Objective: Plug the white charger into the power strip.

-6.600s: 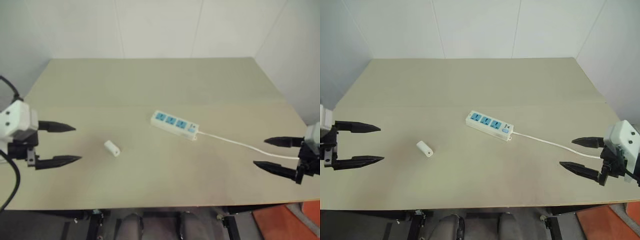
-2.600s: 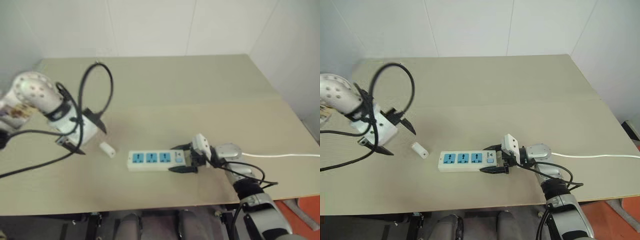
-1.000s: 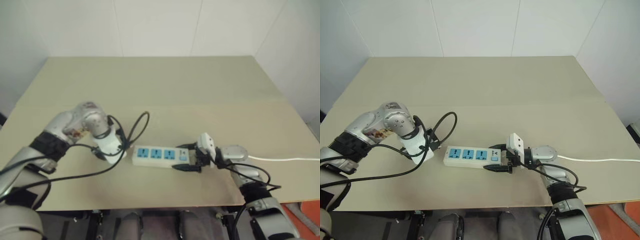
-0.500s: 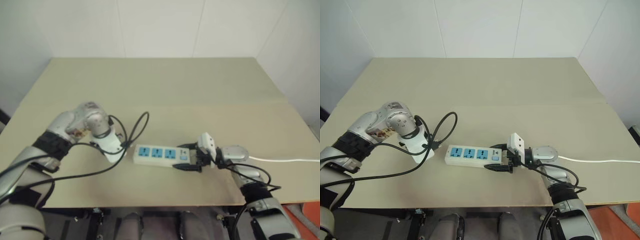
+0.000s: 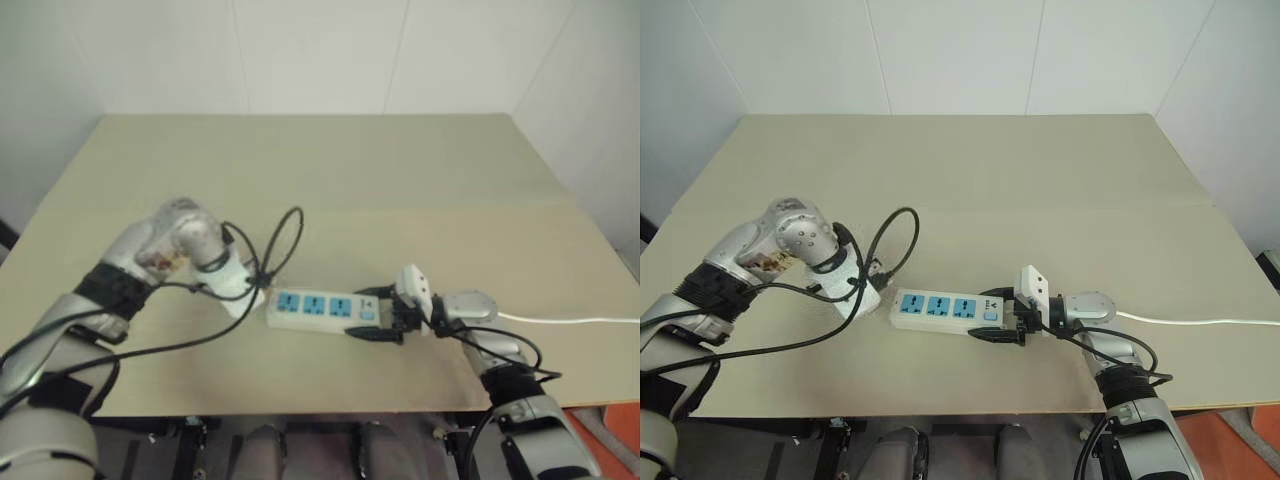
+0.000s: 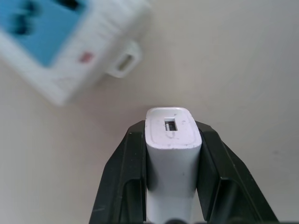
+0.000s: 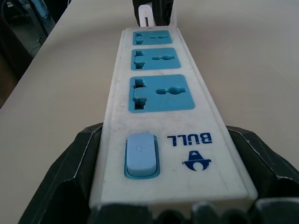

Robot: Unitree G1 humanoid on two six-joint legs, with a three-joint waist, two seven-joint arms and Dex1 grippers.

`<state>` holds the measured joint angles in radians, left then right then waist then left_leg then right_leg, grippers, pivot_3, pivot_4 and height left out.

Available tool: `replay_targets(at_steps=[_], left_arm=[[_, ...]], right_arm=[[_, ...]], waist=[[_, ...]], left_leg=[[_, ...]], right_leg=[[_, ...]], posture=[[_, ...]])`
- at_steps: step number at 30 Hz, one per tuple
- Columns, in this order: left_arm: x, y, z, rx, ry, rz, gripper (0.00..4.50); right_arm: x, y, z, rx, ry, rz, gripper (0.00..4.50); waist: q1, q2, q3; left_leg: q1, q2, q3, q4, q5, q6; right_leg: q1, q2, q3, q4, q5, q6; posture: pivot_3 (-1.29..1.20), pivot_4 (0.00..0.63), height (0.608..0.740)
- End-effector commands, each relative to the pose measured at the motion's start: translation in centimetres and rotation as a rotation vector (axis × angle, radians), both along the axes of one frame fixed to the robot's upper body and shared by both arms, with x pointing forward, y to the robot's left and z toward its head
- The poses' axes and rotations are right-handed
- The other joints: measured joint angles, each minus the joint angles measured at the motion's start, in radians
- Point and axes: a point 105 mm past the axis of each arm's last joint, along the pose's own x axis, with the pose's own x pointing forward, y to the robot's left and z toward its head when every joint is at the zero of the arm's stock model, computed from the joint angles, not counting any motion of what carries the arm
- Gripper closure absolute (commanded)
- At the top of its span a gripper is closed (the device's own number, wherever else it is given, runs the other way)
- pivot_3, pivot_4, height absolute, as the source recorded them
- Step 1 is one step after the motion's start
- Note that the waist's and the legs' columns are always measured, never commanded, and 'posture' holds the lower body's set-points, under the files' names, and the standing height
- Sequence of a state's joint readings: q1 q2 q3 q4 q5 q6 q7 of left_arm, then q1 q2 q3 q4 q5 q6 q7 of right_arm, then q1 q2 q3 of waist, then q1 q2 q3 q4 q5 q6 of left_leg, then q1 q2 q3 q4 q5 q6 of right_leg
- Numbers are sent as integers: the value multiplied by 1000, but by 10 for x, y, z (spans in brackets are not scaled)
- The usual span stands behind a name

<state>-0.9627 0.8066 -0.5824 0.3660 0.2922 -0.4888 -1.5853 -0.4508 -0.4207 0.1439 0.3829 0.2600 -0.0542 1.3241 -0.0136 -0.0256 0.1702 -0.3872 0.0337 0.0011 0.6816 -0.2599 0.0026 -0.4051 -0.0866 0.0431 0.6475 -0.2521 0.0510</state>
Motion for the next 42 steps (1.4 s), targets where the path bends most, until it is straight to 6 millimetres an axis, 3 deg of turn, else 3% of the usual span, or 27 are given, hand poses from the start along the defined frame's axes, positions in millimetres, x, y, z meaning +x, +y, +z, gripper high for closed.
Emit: replay_targets(at_steps=[1, 9, 16, 28, 36, 42], left_arm=[[7, -19, 35, -228, -35, 65, 3488], [12, -53, 83, -730, 58, 228, 3488], [-9, -76, 97, -1041, 300, 278, 3488], [-26, -88, 81, -1191, 507, 415, 3488], [-31, -92, 64, -1341, 597, 501, 3488], [-35, -88, 46, -1351, 652, 516, 3488]], right_arm=[[5, 3, 6, 8, -48, -5, 1063], [6, 16, 0, 7, -96, 48, 1063], [7, 24, -6, 7, -125, 82, 1063], [3, 25, -14, 2, -89, 101, 1063], [3, 24, -16, -7, -67, 102, 1063], [3, 24, -17, -13, -54, 106, 1063]], waist=[[-1, 0, 0], [-25, 0, 0], [-45, 0, 0], [-54, 0, 0], [-52, 0, 0], [-51, -1, -1]], left_leg=[[0, 0, 0, 0, 0, 0], [0, 0, -1, 0, 0, 0], [2, 0, -1, 0, 0, 0], [4, 0, -1, 0, 0, 0], [4, 0, -1, -1, 0, 0], [5, 0, -1, -1, 0, 0]], right_leg=[[0, 0, 0, 0, 0, 0], [0, 0, 0, 0, 0, 0], [0, 0, 1, 1, 0, 0], [2, 0, 2, 1, 0, 0], [2, 0, 2, 1, 0, 0], [3, 0, 2, 1, 0, 0]], posture=[[0, 150, 740], [0, 150, 740], [0, 150, 740], [0, 150, 740], [0, 150, 740], [0, 150, 740]])
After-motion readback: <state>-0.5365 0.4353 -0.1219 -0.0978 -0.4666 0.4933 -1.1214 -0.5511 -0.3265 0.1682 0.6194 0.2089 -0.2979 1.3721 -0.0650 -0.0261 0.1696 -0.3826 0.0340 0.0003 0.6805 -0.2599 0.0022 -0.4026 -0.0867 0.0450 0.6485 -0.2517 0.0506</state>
